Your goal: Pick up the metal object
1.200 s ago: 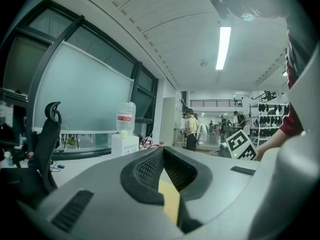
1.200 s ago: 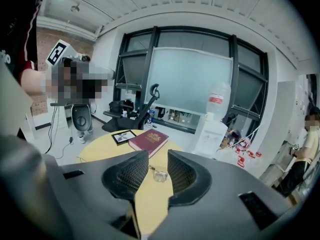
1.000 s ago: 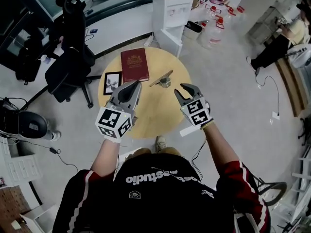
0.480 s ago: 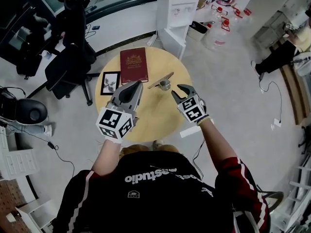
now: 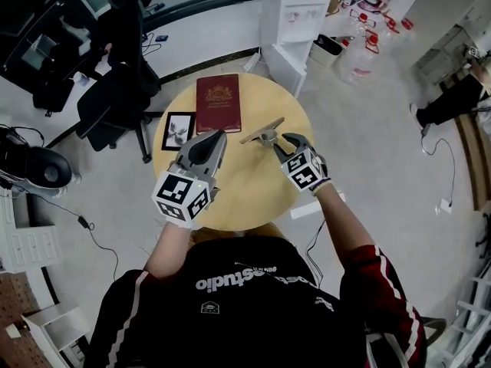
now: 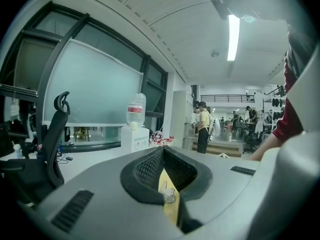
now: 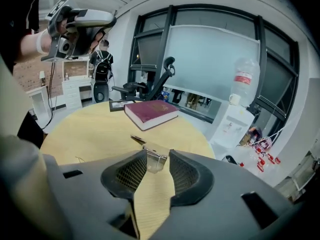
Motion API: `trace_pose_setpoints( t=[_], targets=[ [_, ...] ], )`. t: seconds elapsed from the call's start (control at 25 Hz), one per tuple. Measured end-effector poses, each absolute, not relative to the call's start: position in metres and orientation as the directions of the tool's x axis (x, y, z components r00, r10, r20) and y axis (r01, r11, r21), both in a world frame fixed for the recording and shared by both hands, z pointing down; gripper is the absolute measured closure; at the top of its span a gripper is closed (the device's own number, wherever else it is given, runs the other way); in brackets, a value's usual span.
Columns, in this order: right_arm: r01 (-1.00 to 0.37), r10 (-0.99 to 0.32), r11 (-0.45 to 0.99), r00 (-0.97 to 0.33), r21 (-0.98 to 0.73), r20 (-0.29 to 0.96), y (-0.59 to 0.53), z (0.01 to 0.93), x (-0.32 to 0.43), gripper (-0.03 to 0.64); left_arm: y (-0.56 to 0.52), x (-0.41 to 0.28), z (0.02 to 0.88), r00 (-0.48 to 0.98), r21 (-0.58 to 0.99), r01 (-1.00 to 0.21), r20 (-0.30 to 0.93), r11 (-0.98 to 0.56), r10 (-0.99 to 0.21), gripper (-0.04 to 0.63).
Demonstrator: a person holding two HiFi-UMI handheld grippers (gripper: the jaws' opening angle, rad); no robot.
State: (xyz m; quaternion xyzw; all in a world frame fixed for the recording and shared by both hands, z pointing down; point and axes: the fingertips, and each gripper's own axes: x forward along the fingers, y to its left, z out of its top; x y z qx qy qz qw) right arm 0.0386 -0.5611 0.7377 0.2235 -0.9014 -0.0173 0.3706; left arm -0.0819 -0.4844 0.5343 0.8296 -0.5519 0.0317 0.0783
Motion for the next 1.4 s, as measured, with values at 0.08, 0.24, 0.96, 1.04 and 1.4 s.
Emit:
trace_pose_setpoints(
  t=[0.08,0.24,0.96,1.04,1.4],
  targets=[
    [-0.383,-0.407,0.903,-0.625,0.193,0.666,-0.565,0.747,0.037,0.465,-0.487,-0.084,0.540,0.380,0.094,-0.924,0.147,-0.369,-0.913,0.578],
    [-0.348,-0.400,0.912,-0.625,0.219,0.671,-0.570,0.759,0.032,0.462,-0.490,-0.092,0.549,0.362,0.091,-0.932,0.163,-0.352,-0.918,0.578],
    [-0.184,-0.289,0.957,-0.663,0.224,0.690,-0.586,0.781,-0.009,0.432,-0.488,-0.118,0.556,0.292,0.096,-0.956,0.213,-0.278,-0.932,0.578],
    [-0.190,-0.291,0.957,-0.667,0.221,0.686,-0.588,0.781,-0.010,0.426,-0.485,-0.119,0.556,0.289,0.091,-0.957,0.218,-0.275,-0.932,0.578],
    [-0.244,-0.284,0.957,-0.676,0.157,0.680,-0.595,0.763,-0.016,0.509,-0.472,-0.125,0.546,0.278,0.102,-0.960,0.233,-0.261,-0.932,0.578]
  ],
)
